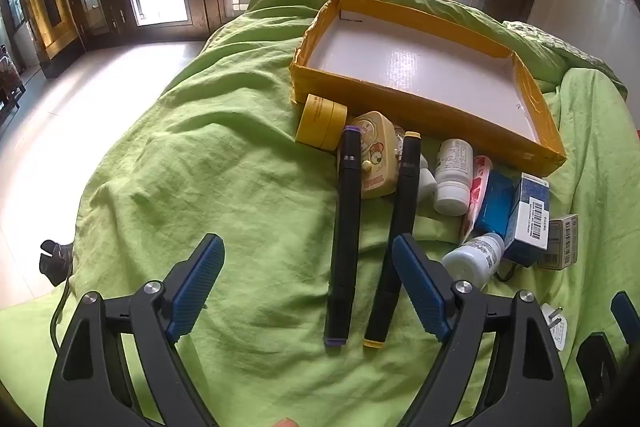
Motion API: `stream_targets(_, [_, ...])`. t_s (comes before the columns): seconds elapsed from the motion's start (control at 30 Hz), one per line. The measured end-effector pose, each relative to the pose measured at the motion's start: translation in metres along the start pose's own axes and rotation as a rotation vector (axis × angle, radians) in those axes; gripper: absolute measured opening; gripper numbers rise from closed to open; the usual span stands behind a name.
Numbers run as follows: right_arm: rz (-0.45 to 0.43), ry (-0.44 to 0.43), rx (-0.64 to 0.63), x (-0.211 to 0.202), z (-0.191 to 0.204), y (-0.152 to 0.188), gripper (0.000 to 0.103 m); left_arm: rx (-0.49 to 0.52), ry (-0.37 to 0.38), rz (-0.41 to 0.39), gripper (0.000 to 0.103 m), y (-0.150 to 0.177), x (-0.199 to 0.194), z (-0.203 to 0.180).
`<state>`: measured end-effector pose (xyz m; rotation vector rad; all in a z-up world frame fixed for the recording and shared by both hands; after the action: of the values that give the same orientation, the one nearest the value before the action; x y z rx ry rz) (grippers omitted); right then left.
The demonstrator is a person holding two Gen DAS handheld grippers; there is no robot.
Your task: Organize rigid objects
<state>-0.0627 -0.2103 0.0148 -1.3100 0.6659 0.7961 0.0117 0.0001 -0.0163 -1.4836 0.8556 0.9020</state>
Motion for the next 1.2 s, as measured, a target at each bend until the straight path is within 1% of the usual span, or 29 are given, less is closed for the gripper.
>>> stream_targets(0.1, [0.001, -0.01, 0.003, 0.0, 0.0, 0.0, 0.102, 0.004, 0.027, 0.015, 0.087, 0.002, 0.001, 0.001])
stream_targets(0.13, [0.0, -0.008, 0.0, 0.0, 0.0, 0.0, 0.102, 0.017, 0.019, 0.039, 0.087, 0.0, 0.004, -0.003])
stream_targets(0.17, [-0.002, -0.007, -0.003, 0.0, 0.001, -0.001, 0.102, 0.022, 0.029, 0.043, 0.087, 0.0, 0.006, -0.005])
stream_targets(0.2, [-0.001, -0.015, 0.007, -0.002, -0.002, -0.003, 0.102, 0.027, 0.036, 0.024, 0.087, 0.003, 0.005, -0.007])
stream_targets(0.23, [-0.014, -0.01, 0.005, -0.004, -0.001, -0.002, 0.102, 0.023, 0.052, 0.024, 0.087, 0.003, 0.004, -0.005])
stream_targets(0.27, [-0.013, -0.011, 0.004, -0.004, -0.001, -0.002, 0.102, 0.027, 0.048, 0.026, 0.087, 0.003, 0.003, -0.006])
stream_targets(0.33, [-0.014, -0.012, 0.015, -0.006, -0.004, -0.005, 0.102, 0.022, 0.007, 0.014, 0.087, 0.006, 0.001, -0.009])
stream_targets(0.37, [-0.018, -0.001, 0.012, -0.006, 0.0, -0.006, 0.102, 0.015, -0.001, 0.013, 0.087, 0.005, -0.004, -0.006])
stream_targets(0.47, [-0.032, -0.008, 0.028, -0.011, -0.008, -0.009, 0.102, -0.008, 0.006, 0.002, 0.087, 0.007, -0.013, 0.002])
stream_targets(0.6, [-0.02, -0.009, 0.032, -0.009, -0.009, -0.01, 0.102, -0.027, 0.038, -0.017, 0.087, 0.011, -0.025, 0.009])
stream_targets(0.63, [-0.016, -0.011, 0.033, -0.008, -0.01, -0.01, 0.102, -0.031, 0.044, -0.008, 0.087, 0.011, -0.024, 0.01])
stream_targets(0.73, [-0.01, -0.011, 0.031, -0.005, -0.009, -0.008, 0.102, -0.009, 0.093, 0.064, 0.087, 0.012, -0.015, 0.005])
stream_targets(0.87, [-0.015, -0.011, 0.031, -0.006, -0.009, -0.007, 0.102, 0.027, 0.075, 0.069, 0.087, 0.013, -0.012, -0.004])
stream_targets(1.03, [-0.018, -0.011, 0.017, -0.007, -0.006, -0.008, 0.102, 0.031, 0.054, 0.045, 0.087, 0.012, -0.013, -0.005])
stream_targets(1.2, [-0.013, -0.031, -0.002, -0.009, -0.001, -0.006, 0.102, 0.038, 0.048, 0.027, 0.087, 0.013, -0.016, -0.005])
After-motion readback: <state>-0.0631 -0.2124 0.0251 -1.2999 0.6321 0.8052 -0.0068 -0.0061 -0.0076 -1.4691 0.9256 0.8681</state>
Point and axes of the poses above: each gripper's, at about its wrist camera, not at the fingertips, and x roughly the way its jaws point, z to its left, y to its underside, the point moved 2 cm from there along x, roughly the way its jaws point, and after that the axes turned 10 degrees about z, right-handed, at the moved point
